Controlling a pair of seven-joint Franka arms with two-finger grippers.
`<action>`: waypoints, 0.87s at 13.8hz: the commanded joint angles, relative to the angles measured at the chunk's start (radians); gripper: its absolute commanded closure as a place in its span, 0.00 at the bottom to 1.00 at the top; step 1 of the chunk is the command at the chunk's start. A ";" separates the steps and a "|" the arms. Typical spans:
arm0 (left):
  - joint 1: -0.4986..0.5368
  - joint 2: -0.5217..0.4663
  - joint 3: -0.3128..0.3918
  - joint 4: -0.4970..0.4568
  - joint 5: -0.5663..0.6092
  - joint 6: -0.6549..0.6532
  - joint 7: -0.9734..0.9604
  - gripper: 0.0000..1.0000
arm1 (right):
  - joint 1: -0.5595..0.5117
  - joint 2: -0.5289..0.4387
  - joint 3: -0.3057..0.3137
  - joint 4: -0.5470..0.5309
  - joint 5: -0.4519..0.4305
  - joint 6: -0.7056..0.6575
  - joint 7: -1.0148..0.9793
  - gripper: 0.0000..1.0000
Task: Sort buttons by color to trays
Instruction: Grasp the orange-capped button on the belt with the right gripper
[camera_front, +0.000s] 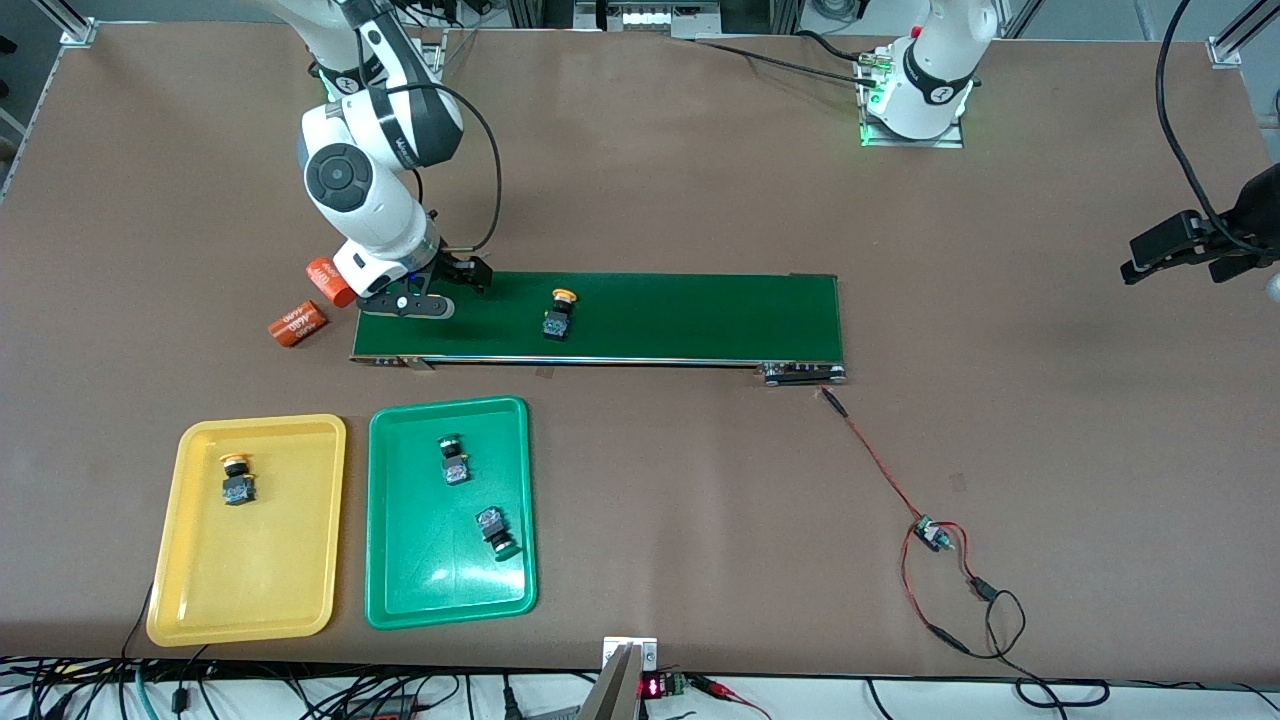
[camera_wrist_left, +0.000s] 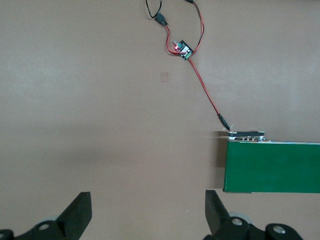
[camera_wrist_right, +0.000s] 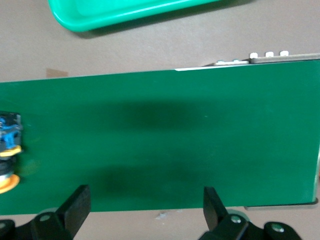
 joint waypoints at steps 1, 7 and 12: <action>0.009 -0.026 -0.004 -0.027 -0.006 -0.002 0.011 0.00 | 0.027 0.052 0.000 0.064 -0.020 -0.005 0.063 0.00; 0.009 -0.026 -0.002 -0.027 -0.006 -0.002 0.011 0.00 | 0.078 0.118 0.000 0.137 -0.017 -0.002 0.153 0.00; 0.009 -0.026 -0.001 -0.028 -0.006 -0.002 0.011 0.00 | 0.085 0.128 0.000 0.147 -0.012 0.000 0.153 0.00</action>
